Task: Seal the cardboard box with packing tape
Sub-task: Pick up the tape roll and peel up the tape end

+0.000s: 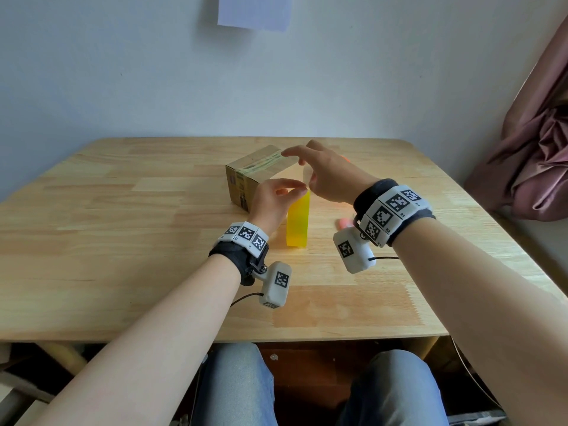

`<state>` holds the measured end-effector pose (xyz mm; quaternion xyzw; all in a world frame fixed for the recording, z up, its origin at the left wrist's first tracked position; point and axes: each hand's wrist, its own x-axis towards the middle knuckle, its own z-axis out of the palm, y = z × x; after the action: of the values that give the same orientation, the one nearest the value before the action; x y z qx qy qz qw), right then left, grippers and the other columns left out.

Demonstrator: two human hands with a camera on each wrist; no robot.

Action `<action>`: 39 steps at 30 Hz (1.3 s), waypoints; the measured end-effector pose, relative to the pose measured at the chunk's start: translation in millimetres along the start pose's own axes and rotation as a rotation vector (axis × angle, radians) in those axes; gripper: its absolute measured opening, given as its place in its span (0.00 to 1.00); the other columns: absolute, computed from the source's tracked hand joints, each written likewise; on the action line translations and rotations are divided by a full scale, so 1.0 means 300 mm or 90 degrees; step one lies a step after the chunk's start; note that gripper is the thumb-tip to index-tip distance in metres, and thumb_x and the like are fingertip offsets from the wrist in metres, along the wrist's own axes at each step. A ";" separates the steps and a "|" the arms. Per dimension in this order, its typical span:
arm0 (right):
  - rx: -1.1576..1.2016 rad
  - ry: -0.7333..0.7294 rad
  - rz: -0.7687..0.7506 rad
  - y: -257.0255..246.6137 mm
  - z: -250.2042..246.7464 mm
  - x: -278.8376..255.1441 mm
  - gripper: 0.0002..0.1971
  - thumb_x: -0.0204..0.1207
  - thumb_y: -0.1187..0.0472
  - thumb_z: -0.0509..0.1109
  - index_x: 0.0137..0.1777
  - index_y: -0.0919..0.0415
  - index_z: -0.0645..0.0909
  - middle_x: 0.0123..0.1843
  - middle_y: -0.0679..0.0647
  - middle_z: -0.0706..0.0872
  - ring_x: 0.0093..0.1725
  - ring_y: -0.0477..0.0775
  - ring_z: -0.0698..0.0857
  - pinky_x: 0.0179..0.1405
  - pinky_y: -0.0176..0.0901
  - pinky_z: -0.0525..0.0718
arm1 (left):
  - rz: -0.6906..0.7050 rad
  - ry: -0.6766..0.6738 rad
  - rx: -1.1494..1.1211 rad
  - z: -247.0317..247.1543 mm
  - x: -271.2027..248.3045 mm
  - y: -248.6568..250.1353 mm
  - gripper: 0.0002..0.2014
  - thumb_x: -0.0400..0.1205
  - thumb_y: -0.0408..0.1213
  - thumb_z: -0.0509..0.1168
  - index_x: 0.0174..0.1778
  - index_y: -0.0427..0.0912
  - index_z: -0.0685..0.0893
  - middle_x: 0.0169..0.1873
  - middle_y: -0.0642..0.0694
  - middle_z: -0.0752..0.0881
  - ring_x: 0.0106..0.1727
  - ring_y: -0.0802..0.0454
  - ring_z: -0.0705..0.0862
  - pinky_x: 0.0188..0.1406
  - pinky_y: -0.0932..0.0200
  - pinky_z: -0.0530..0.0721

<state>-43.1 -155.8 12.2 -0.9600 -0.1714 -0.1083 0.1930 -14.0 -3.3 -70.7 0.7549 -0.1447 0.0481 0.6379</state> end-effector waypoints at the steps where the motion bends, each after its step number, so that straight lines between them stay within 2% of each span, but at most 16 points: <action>1: 0.006 0.006 0.007 0.001 0.004 0.000 0.36 0.77 0.80 0.66 0.81 0.49 0.73 0.66 0.53 0.76 0.52 0.43 0.78 0.43 0.28 0.78 | -0.004 0.004 -0.002 0.001 0.000 0.001 0.06 0.80 0.44 0.78 0.39 0.61 0.94 0.44 0.55 0.94 0.52 0.52 0.90 0.53 0.52 0.86; 3: 0.023 0.033 0.022 0.007 0.011 0.000 0.31 0.76 0.78 0.69 0.75 0.52 0.78 0.65 0.54 0.79 0.51 0.46 0.81 0.49 0.38 0.85 | -0.020 0.001 -0.018 0.000 -0.001 0.008 0.06 0.80 0.43 0.78 0.39 0.60 0.94 0.44 0.54 0.94 0.52 0.51 0.91 0.58 0.49 0.87; 5: 0.026 0.074 0.040 0.018 0.017 -0.004 0.20 0.75 0.72 0.76 0.64 0.55 0.83 0.63 0.55 0.81 0.51 0.51 0.85 0.52 0.47 0.88 | -0.041 -0.007 -0.025 -0.001 0.000 0.013 0.05 0.80 0.43 0.77 0.41 0.59 0.93 0.45 0.53 0.94 0.51 0.53 0.91 0.60 0.50 0.86; 7: 0.017 0.108 0.067 0.031 0.024 -0.011 0.10 0.73 0.65 0.80 0.52 0.55 0.86 0.59 0.53 0.83 0.51 0.53 0.87 0.52 0.46 0.86 | -0.061 -0.006 -0.035 -0.005 0.001 0.016 0.03 0.80 0.44 0.78 0.41 0.58 0.94 0.47 0.53 0.95 0.54 0.50 0.92 0.63 0.49 0.88; 9: 0.016 0.115 0.102 0.041 0.032 -0.021 0.03 0.73 0.59 0.81 0.45 0.53 0.91 0.55 0.50 0.86 0.49 0.50 0.86 0.50 0.41 0.83 | -0.095 0.001 -0.062 -0.009 0.003 0.021 0.03 0.79 0.43 0.79 0.40 0.57 0.94 0.47 0.53 0.95 0.58 0.46 0.92 0.63 0.46 0.90; 13: 0.071 0.100 0.156 0.046 0.050 -0.029 0.05 0.74 0.58 0.79 0.46 0.54 0.95 0.47 0.44 0.88 0.48 0.47 0.87 0.47 0.39 0.84 | -0.143 -0.012 -0.104 -0.007 0.005 0.025 0.03 0.81 0.40 0.78 0.44 0.54 0.94 0.46 0.56 0.94 0.54 0.52 0.90 0.47 0.56 0.87; 17: 0.119 0.084 0.171 0.045 0.063 -0.027 0.04 0.75 0.59 0.80 0.48 0.55 0.95 0.41 0.40 0.86 0.45 0.52 0.91 0.47 0.44 0.90 | -0.152 -0.025 -0.117 -0.009 0.001 0.031 0.03 0.82 0.39 0.78 0.48 0.52 0.95 0.43 0.56 0.93 0.47 0.59 0.90 0.37 0.67 0.84; 18: 0.129 0.080 0.173 0.048 0.066 -0.026 0.05 0.76 0.59 0.79 0.49 0.55 0.95 0.42 0.40 0.87 0.44 0.52 0.91 0.45 0.40 0.90 | -0.155 -0.023 -0.118 -0.010 0.003 0.030 0.03 0.81 0.39 0.78 0.48 0.51 0.94 0.42 0.56 0.93 0.46 0.60 0.89 0.36 0.67 0.84; 20: 0.138 0.069 0.166 0.053 0.074 -0.028 0.06 0.76 0.58 0.79 0.51 0.54 0.95 0.45 0.42 0.87 0.42 0.43 0.88 0.35 0.20 0.80 | -0.161 -0.017 -0.131 -0.012 0.006 0.028 0.03 0.80 0.38 0.79 0.46 0.52 0.94 0.42 0.55 0.94 0.47 0.57 0.90 0.41 0.62 0.87; 23: 0.143 0.059 0.150 0.056 0.081 -0.033 0.08 0.76 0.56 0.81 0.52 0.54 0.95 0.45 0.41 0.86 0.39 0.31 0.81 0.30 0.12 0.70 | -0.170 -0.017 -0.135 -0.020 0.012 0.024 0.03 0.79 0.40 0.80 0.44 0.53 0.95 0.45 0.53 0.95 0.55 0.48 0.92 0.54 0.48 0.91; 25: 0.145 0.064 0.152 0.059 0.084 -0.036 0.07 0.77 0.56 0.80 0.52 0.55 0.95 0.45 0.41 0.87 0.39 0.30 0.80 0.31 0.11 0.69 | -0.166 -0.015 -0.141 -0.027 0.014 0.023 0.04 0.80 0.40 0.80 0.47 0.54 0.94 0.47 0.53 0.94 0.55 0.49 0.91 0.50 0.49 0.90; 28: 0.143 0.069 0.153 0.059 0.084 -0.040 0.07 0.79 0.56 0.77 0.53 0.56 0.94 0.49 0.45 0.90 0.43 0.36 0.82 0.33 0.12 0.71 | -0.161 -0.045 -0.147 -0.040 0.015 0.025 0.06 0.83 0.43 0.76 0.55 0.54 0.92 0.51 0.50 0.92 0.54 0.52 0.88 0.42 0.55 0.86; 31: 0.143 0.062 0.146 0.056 0.078 -0.042 0.09 0.81 0.54 0.76 0.56 0.55 0.93 0.56 0.48 0.92 0.51 0.42 0.84 0.38 0.18 0.71 | -0.146 -0.081 -0.105 -0.044 0.010 0.025 0.05 0.84 0.44 0.75 0.54 0.54 0.93 0.54 0.50 0.92 0.54 0.51 0.87 0.46 0.53 0.87; 35: 0.142 0.037 0.158 0.057 0.070 -0.043 0.10 0.81 0.52 0.75 0.57 0.53 0.93 0.53 0.45 0.91 0.41 0.34 0.82 0.34 0.19 0.70 | -0.130 -0.039 -0.078 -0.044 0.017 0.027 0.02 0.83 0.42 0.76 0.49 0.53 0.94 0.50 0.57 0.91 0.54 0.55 0.86 0.47 0.58 0.87; 37: 0.143 0.039 0.169 0.063 0.070 -0.041 0.10 0.81 0.50 0.76 0.56 0.53 0.94 0.49 0.43 0.90 0.38 0.29 0.80 0.31 0.18 0.69 | -0.133 -0.031 -0.071 -0.043 0.022 0.025 0.03 0.83 0.42 0.77 0.50 0.50 0.94 0.48 0.58 0.90 0.52 0.56 0.86 0.50 0.57 0.87; 39: 0.151 0.055 0.176 0.069 0.073 -0.039 0.10 0.79 0.50 0.77 0.53 0.54 0.94 0.44 0.40 0.88 0.37 0.28 0.80 0.31 0.18 0.69 | -0.136 -0.028 -0.063 -0.041 0.025 0.021 0.06 0.83 0.43 0.77 0.53 0.48 0.95 0.48 0.58 0.90 0.51 0.58 0.86 0.52 0.56 0.88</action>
<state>-43.1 -168.3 -17.6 -0.9394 -0.0411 -0.1010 0.3249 -7.3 6.5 -60.5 0.7346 -0.0795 -0.0437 0.6724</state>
